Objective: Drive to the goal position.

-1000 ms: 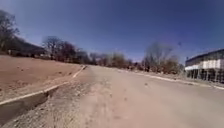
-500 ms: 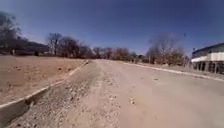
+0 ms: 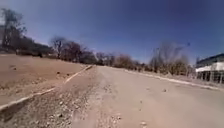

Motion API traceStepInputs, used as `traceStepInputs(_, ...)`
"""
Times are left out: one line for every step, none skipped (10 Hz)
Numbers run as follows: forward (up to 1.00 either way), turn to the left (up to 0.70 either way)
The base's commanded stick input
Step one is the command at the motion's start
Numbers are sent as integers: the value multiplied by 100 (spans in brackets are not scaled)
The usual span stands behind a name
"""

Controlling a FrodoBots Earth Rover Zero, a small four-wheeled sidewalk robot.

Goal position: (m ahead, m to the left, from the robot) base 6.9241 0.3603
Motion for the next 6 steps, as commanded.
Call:
traceStepInputs(100,27)
traceStepInputs(100,24)
traceStepInputs(100,12)
traceStepInputs(100,0)
traceStepInputs(100,0)
traceStepInputs(100,0)
